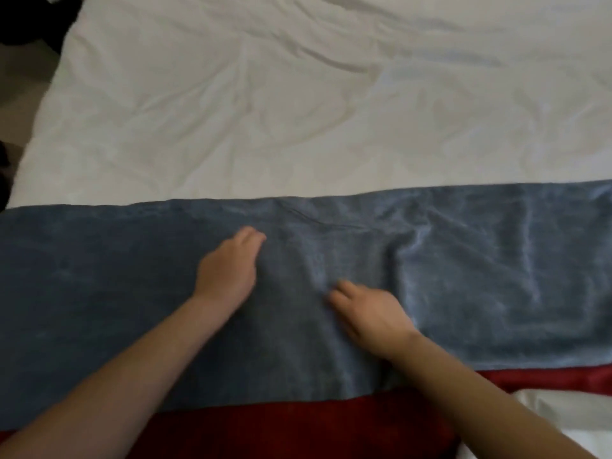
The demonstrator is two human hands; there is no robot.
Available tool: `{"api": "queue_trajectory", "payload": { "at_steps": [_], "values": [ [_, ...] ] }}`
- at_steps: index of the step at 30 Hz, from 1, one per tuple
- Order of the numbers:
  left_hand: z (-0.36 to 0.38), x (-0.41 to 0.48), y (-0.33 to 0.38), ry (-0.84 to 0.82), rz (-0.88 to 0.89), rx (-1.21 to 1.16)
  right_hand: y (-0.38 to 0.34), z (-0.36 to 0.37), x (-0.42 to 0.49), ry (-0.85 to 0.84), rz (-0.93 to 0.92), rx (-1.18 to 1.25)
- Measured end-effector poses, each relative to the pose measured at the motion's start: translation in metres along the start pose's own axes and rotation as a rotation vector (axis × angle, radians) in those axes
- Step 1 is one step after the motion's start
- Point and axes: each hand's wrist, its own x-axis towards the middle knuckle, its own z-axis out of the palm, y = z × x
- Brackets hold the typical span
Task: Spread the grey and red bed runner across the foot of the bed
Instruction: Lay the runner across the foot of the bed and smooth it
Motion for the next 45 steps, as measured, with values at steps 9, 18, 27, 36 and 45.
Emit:
{"api": "queue_trajectory", "payload": {
  "at_steps": [9, 18, 27, 36, 45],
  "values": [
    [-0.042, 0.074, -0.148, -0.085, -0.23, 0.153, -0.01, -0.028, 0.217, 0.085, 0.294, 0.165],
    [-0.02, 0.093, -0.118, -0.099, -0.093, -0.09, 0.067, -0.031, 0.211, 0.049, 0.213, -0.064],
    [-0.016, 0.133, -0.03, -0.014, -0.025, -0.198, 0.154, -0.068, 0.183, 0.136, 0.385, -0.077],
    [0.008, 0.096, 0.007, 0.056, -0.006, -0.066, 0.189, -0.061, 0.108, -0.048, 0.316, 0.294],
    [0.021, 0.152, 0.055, -0.008, -0.091, 0.044, 0.261, -0.041, 0.08, 0.071, 0.43, -0.229]
  ]
}}
